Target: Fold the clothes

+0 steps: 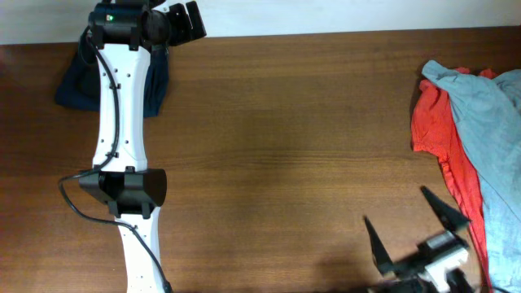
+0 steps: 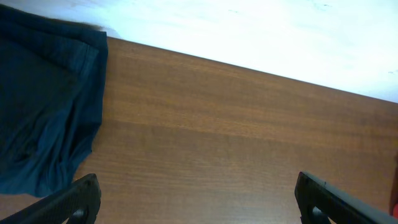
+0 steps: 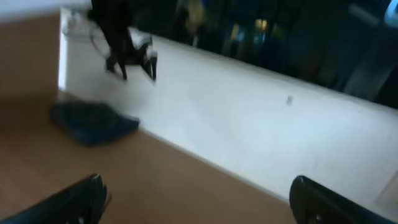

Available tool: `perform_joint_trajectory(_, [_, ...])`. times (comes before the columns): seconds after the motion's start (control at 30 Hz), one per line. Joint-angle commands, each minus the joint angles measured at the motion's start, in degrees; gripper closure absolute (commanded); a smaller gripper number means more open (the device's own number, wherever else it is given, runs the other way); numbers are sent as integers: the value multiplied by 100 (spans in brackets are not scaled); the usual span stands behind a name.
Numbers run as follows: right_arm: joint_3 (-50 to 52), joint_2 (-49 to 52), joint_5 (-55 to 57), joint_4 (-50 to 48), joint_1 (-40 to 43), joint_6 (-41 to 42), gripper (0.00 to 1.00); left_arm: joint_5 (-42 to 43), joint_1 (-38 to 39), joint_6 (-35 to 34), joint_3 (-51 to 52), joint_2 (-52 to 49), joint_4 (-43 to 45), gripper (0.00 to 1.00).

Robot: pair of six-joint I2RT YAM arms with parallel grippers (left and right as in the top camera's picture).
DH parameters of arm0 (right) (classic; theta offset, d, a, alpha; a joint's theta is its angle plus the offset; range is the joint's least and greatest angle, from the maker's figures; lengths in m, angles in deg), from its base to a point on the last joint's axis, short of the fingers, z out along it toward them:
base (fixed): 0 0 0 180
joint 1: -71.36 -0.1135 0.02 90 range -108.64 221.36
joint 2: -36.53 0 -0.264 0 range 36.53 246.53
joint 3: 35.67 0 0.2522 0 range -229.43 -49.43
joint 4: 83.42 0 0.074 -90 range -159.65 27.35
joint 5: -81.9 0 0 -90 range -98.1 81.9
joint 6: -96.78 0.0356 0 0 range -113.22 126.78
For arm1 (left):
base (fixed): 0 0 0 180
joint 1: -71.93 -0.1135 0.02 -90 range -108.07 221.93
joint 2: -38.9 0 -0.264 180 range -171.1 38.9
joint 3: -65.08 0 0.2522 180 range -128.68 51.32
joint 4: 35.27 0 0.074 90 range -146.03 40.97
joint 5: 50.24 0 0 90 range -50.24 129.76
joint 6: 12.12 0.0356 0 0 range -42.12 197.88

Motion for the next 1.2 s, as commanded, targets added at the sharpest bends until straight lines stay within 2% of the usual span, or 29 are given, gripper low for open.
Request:
perform_joint_trajectory(0.0, [1200, -192, 157, -1082, 48, 92, 1, -57, 20, 4, 7, -74, 7, 1])
perform_joint_trajectory(0.13, [2363, -197, 234, -2535, 50, 131, 1, -57, 20, 2, 7, -74, 7, 1])
perform_joint_trajectory(0.23, [2861, -197, 1001, -3082, 50, 1086, 1, -57, 20, 2, 7, -74, 7, 1])
perform_joint_trajectory(0.3, [3077, -197, 1397, -3091, 50, 1384, 1, -57, 20, 2, 7, -74, 7, 1])
perform_joint_trajectory(0.53, [3528, -197, 1499, -3034, 232, 1384, 1, -57, 20, 2, 7, -74, 7, 0])
perform_joint_trajectory(0.8, [3523, -197, 1499, -2201, 466, 1384, 1, -57, 20, 2, 7, -74, 7, 1])
perform_joint_trajectory(1.17, [3523, -184, 1502, -2184, 487, 1384, 1, -57, 20, 2, 7, -74, 7, 1])
